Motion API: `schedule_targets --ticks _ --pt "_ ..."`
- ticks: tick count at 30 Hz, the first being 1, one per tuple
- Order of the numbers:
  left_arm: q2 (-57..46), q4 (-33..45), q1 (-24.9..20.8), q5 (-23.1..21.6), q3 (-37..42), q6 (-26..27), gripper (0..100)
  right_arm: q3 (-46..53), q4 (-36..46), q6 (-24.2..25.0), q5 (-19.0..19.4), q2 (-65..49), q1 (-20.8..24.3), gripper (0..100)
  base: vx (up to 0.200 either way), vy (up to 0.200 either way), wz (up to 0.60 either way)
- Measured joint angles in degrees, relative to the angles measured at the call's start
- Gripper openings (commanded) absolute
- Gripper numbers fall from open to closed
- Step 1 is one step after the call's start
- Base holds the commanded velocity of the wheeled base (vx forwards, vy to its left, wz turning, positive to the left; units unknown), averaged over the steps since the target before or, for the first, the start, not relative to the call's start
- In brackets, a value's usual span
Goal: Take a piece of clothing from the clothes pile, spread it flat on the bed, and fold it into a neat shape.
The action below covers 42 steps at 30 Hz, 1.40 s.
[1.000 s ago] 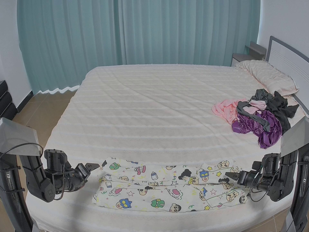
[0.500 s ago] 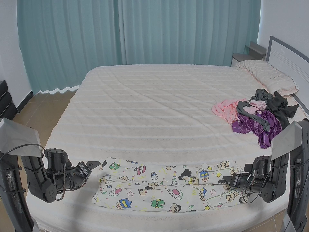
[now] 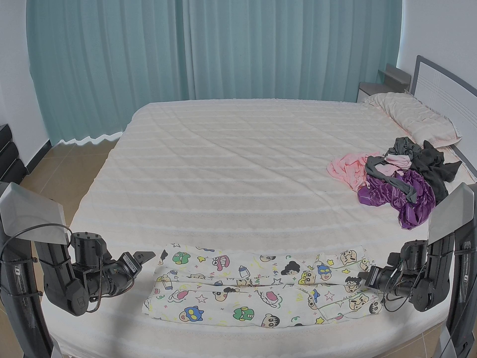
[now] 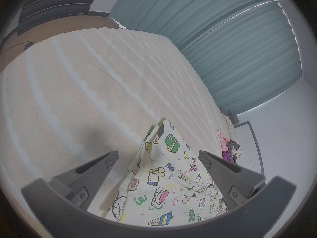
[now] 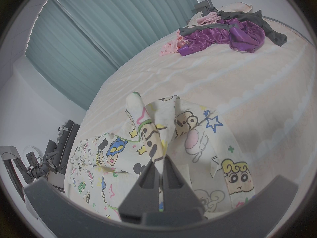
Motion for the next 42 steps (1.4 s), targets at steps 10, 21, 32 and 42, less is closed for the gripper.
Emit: schedule_targets --ticks 10,21,32,42 --pt "0.22 -0.02 -0.02 0.00 0.05 0.02 100 0.26 0.02 -0.18 -1.34 -0.11 -0.43 100 0.000 0.000 0.00" --pt "0.24 -0.02 -0.02 0.15 0.05 0.02 100 0.98 0.05 1.13 -5.11 -8.72 -0.95 100 0.000 0.000 0.00" --pt "0.20 -0.02 -0.02 -0.24 0.69 0.00 100 -1.90 -0.02 7.45 -6.24 -12.54 12.73 100 0.000 0.000 0.00" --pt "0.24 -0.02 -0.05 -0.29 1.01 1.48 100 -9.68 0.02 9.25 -7.41 -2.23 12.56 100 0.000 0.000 0.00"
